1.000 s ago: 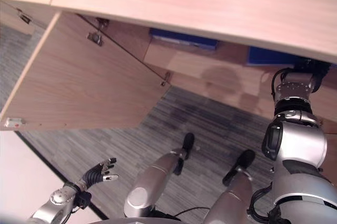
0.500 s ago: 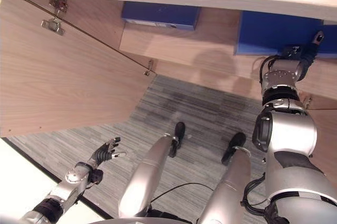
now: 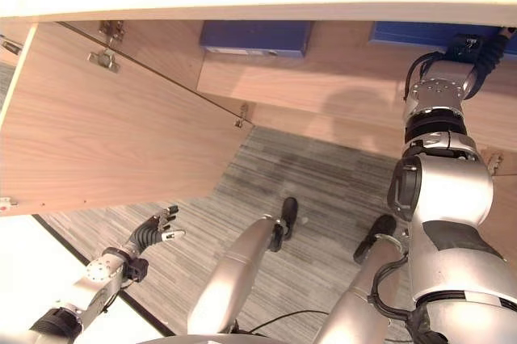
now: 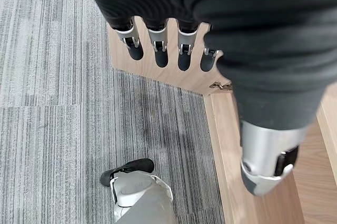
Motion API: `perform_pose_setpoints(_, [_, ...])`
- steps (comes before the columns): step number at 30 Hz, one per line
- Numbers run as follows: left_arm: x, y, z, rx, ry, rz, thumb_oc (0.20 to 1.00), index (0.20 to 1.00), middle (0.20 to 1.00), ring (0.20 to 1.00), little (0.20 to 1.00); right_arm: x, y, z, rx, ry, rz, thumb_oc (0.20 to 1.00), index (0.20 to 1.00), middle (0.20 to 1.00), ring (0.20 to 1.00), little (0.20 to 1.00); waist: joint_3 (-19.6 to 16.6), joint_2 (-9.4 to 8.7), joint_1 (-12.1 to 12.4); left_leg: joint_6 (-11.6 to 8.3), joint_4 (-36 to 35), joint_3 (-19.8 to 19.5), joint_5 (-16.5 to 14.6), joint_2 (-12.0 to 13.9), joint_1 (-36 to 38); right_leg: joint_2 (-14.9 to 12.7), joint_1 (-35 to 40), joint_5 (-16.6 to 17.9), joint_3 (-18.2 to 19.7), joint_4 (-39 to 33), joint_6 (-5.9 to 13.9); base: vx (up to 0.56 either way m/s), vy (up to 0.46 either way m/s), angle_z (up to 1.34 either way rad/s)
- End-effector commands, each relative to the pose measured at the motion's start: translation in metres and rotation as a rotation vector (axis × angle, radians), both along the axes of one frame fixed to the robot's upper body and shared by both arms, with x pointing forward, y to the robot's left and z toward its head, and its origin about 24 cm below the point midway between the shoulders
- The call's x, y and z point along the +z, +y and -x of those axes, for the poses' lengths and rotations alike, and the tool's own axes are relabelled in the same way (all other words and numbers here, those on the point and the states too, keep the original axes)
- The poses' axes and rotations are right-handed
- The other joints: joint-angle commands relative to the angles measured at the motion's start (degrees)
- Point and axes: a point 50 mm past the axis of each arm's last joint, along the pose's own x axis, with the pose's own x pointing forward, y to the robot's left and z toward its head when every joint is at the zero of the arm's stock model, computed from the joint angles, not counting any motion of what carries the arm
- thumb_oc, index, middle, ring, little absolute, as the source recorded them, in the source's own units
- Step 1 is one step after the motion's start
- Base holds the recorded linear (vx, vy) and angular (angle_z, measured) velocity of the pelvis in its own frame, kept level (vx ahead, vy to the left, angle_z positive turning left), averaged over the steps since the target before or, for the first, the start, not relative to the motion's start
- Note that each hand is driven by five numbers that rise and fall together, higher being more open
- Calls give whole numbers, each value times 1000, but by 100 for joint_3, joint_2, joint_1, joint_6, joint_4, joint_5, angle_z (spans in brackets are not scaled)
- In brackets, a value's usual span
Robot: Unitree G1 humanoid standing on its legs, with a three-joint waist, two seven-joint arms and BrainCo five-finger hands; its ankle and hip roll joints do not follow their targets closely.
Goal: Put the empty folder in the office cabinet
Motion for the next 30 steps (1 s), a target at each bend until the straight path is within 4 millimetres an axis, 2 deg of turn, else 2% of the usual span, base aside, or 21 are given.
perform_pose_setpoints(1, [11, 19, -7, 22, -37, -33, 1000, 1000, 1000, 1000, 1000, 81, -16, 26, -75, -192, 202, 200, 200, 200, 200, 200, 9, -138, 120, 53, -258, -374, -516, -10, 325, 124, 324, -812, 396, 259, 513, 17, -37, 1])
perform_pose_setpoints(5, [14, 19, -5, 1, -38, -28, 1000, 1000, 1000, 1000, 1000, 118, -12, 37, -101, -238, 301, 200, 200, 200, 200, 200, -46, -98, 207, 16, -511, -396, -379, -31, 298, 83, 209, -834, 394, 301, 511, 13, -39, 11])
perform_pose_setpoints(8, [15, 17, -7, -7, -46, -24, 1000, 1000, 1000, 1000, 1000, 125, -10, 39, -106, -236, 320, 200, 200, 200, 200, 200, -60, -71, 221, 8, -671, -408, -282, -52, 289, 67, 125, -821, 409, 327, 527, 11, -14, 13])
perform_pose_setpoints(13, [20, 13, -9, -21, -64, 2, 1000, 1000, 1000, 1000, 1000, 125, -13, 40, -109, -206, 340, 200, 200, 200, 200, 200, -35, -54, 227, -4, -864, -451, -192, -55, 320, 58, 64, -847, 396, 365, 511, 3, -19, 2])
perform_pose_setpoints(19, [25, 9, -10, -30, -84, 18, 1000, 1000, 1000, 1000, 1000, 116, -20, 39, -121, -144, 340, 200, 200, 200, 200, 200, 29, -58, 220, -2, -925, -491, -148, -44, 286, 79, 0, -887, 362, 415, 487, -13, -34, 3])
perform_pose_setpoints(24, [29, 11, -14, -16, -109, 15, 1000, 1000, 1000, 1000, 1000, 93, -21, 29, -96, -51, 342, 200, 200, 200, 200, 200, 178, -87, 142, 1, -859, -515, -142, -20, 146, 131, -122, -920, 334, 496, 452, -20, -35, 2])
perform_pose_setpoints(25, [31, 14, -14, 1, -118, 10, 1000, 1000, 1000, 1000, 1000, 79, -21, 25, -87, -15, 322, 200, 200, 200, 200, 200, 226, -101, 105, -8, -830, -512, -137, -18, 80, 139, -171, -928, 336, 522, 436, -21, -30, 5])
perform_pose_setpoints(30, [33, 19, -13, 26, -130, -4, 1000, 1000, 1000, 1000, 1000, 63, -19, 20, -72, 14, 291, 200, 200, 200, 200, 200, 288, -113, 47, -21, -814, -470, -117, -8, -33, 171, -266, -908, 336, 520, 424, -5, -4, 1])
